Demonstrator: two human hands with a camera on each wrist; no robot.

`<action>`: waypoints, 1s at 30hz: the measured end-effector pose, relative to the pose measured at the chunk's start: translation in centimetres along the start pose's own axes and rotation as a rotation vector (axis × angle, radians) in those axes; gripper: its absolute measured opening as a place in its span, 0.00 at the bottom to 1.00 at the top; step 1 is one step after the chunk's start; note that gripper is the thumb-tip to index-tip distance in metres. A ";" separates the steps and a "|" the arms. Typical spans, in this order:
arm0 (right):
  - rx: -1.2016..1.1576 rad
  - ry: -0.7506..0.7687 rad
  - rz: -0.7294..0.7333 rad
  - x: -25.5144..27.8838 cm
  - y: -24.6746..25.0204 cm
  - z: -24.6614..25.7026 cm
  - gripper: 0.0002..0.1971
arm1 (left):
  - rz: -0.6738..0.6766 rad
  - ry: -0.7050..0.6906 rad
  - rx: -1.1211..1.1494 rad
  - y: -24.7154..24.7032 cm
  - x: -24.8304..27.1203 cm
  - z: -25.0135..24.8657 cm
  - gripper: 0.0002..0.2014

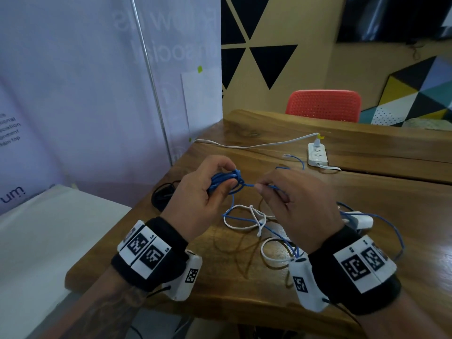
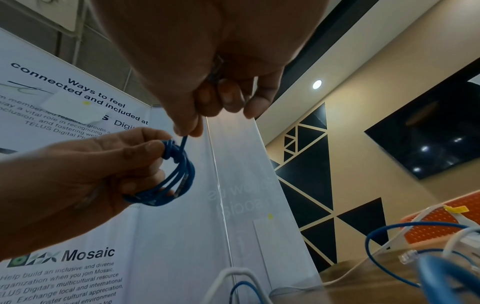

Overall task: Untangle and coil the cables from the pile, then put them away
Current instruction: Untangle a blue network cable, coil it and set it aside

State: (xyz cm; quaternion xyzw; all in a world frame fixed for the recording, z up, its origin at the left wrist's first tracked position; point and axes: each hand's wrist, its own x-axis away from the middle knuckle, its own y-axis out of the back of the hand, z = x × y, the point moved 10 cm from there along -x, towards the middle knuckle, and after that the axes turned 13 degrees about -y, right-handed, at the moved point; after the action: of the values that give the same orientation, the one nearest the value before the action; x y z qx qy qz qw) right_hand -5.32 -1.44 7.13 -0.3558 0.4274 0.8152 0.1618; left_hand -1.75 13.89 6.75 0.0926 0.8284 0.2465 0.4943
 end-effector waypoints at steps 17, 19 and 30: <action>-0.027 0.006 -0.097 -2.6 3.4 -1.8 0.07 | 0.041 0.267 0.420 -2.1 0.5 2.2 0.07; -0.094 -0.081 -0.113 -2.1 2.6 -3.0 0.08 | -0.021 0.310 0.550 -2.4 0.2 2.5 0.07; -0.759 -0.490 0.297 -0.2 -5.5 -2.0 0.04 | -0.300 0.547 0.925 -4.4 0.4 5.0 0.10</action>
State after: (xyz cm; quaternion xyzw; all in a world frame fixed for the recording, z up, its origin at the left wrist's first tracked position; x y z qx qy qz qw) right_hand -1.20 0.15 3.27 -0.1219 0.0948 0.9880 -0.0016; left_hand 2.78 11.89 2.25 0.1135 0.9524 -0.2011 0.1989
